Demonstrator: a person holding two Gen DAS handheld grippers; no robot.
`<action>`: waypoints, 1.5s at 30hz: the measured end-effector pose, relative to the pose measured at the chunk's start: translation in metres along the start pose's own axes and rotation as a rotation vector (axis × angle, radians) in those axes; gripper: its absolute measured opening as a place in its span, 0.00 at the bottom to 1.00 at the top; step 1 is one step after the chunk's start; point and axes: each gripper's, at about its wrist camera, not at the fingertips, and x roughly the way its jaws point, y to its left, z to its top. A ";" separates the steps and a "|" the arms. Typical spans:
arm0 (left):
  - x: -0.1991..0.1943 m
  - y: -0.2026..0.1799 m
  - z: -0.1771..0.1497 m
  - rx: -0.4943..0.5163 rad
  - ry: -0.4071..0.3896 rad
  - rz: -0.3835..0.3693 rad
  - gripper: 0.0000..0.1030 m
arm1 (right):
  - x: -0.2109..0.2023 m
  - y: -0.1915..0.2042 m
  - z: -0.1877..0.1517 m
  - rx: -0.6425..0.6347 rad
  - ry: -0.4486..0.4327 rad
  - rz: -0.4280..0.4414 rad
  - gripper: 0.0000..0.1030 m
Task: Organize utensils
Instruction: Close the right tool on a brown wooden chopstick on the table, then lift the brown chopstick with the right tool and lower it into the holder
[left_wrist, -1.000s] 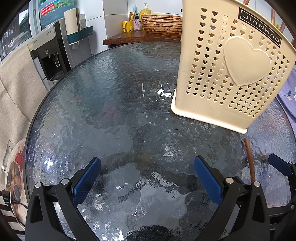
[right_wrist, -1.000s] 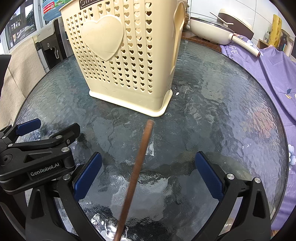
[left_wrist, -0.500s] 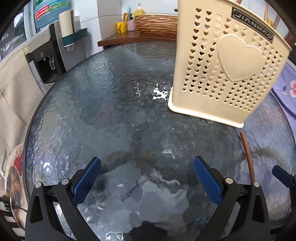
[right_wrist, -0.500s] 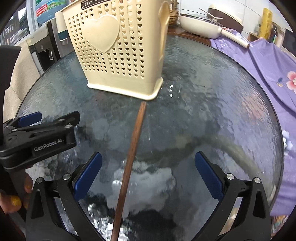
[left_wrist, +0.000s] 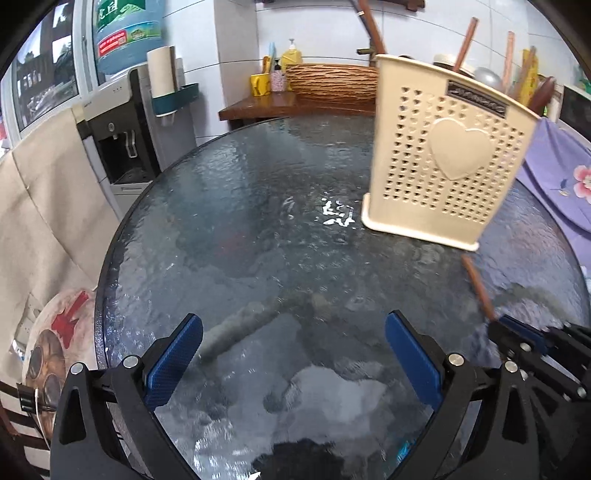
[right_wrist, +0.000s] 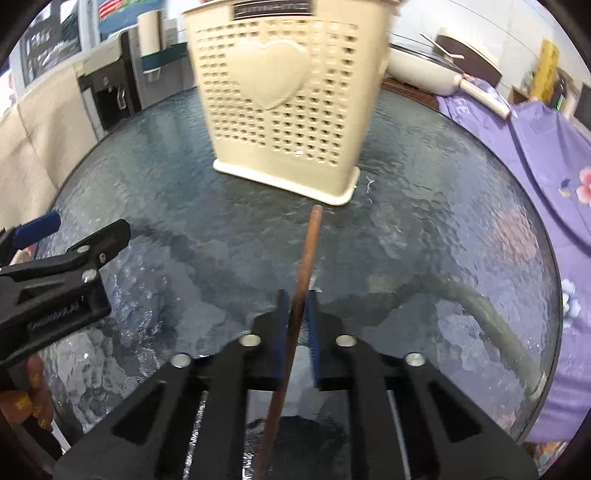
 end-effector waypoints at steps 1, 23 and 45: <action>-0.004 -0.001 -0.001 0.009 -0.013 -0.004 0.94 | 0.000 0.000 0.000 0.001 0.001 0.001 0.08; -0.043 0.003 0.011 0.025 -0.077 -0.081 0.94 | -0.075 -0.049 0.015 0.121 -0.213 0.275 0.07; -0.116 0.013 0.069 0.053 -0.233 -0.192 0.94 | -0.196 -0.065 0.055 0.070 -0.461 0.330 0.07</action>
